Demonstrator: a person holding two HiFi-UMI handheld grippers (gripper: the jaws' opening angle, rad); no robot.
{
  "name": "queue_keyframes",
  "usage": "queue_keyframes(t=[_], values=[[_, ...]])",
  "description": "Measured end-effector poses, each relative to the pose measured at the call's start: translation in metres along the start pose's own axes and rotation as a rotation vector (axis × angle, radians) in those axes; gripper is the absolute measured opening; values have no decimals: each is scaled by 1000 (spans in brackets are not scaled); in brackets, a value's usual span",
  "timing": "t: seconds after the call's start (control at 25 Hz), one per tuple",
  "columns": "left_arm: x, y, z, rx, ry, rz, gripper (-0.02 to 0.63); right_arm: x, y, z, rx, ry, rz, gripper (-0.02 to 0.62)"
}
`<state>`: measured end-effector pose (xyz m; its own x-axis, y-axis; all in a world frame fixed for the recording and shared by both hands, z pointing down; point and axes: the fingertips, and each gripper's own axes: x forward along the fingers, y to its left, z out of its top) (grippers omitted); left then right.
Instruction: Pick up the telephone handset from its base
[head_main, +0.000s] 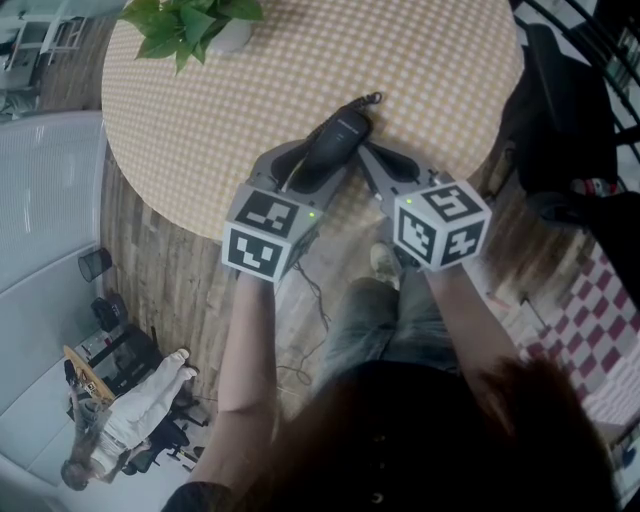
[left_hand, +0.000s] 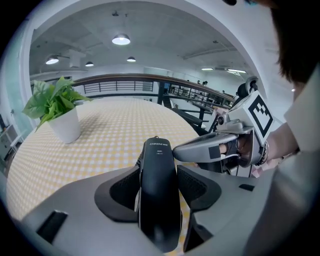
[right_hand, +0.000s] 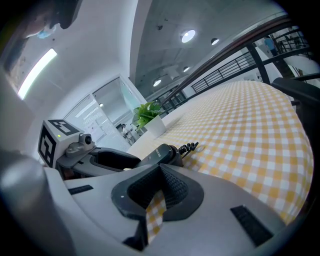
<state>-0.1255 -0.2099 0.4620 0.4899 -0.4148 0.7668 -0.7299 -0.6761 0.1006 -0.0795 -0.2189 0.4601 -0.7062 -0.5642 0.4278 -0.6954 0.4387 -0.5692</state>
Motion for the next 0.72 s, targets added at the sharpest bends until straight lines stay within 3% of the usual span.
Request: queue_keyframes(t=[0.32, 0.72], values=[[5, -4, -6, 80, 78, 14, 270, 0, 0, 0, -14, 9, -7, 9], [5, -2, 0, 143, 76, 46, 252, 0, 0, 0, -20, 9, -9, 9]])
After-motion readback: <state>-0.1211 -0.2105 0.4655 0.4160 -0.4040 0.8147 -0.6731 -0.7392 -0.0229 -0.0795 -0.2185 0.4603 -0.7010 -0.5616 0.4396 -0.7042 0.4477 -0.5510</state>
